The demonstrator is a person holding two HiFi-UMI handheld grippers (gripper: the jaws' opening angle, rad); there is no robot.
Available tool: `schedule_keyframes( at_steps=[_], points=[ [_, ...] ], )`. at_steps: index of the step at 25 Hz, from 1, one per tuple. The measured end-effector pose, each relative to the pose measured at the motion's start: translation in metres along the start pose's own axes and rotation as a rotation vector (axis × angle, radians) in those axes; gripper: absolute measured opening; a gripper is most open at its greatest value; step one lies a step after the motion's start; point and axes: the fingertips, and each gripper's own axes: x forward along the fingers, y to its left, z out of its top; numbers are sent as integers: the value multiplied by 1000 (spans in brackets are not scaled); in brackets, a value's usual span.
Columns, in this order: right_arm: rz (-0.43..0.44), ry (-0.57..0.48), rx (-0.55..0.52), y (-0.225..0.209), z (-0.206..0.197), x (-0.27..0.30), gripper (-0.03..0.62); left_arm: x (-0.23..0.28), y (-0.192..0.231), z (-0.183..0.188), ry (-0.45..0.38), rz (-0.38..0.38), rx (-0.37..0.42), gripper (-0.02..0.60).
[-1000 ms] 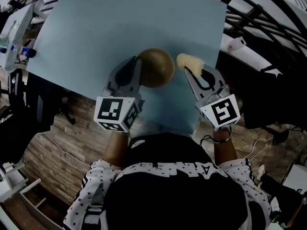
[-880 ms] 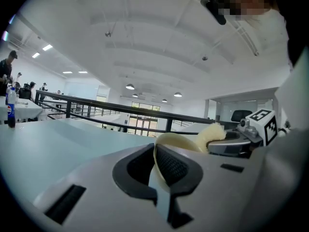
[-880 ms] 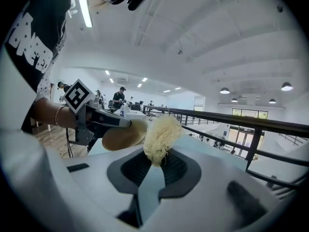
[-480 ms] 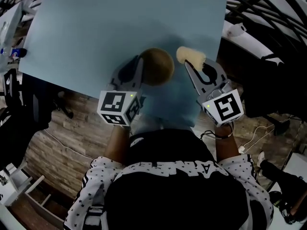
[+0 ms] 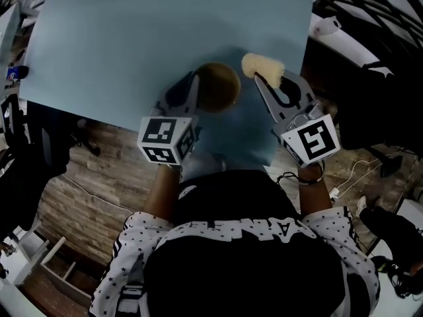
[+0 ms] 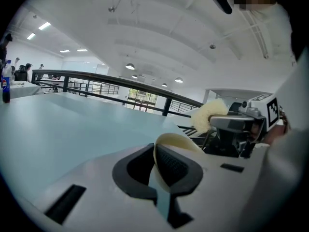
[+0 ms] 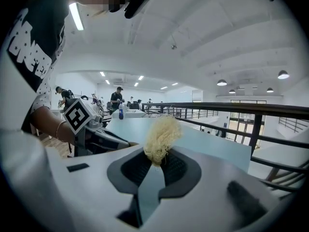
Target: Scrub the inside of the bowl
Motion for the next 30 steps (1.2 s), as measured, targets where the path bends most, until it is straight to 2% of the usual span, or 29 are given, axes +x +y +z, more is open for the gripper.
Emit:
schedule_keyframes(
  at_steps=[15,21,30],
  points=[
    [13,10,32,8,-11,7,60,13,15,-39,98,10,-16,25],
    [10,11,41,11,-10,7,60,14,21,-45,117,13,-42,25],
    [-22,3,61,13,-11,1,60,6,24,-49,132,39,-31,26]
  ],
)
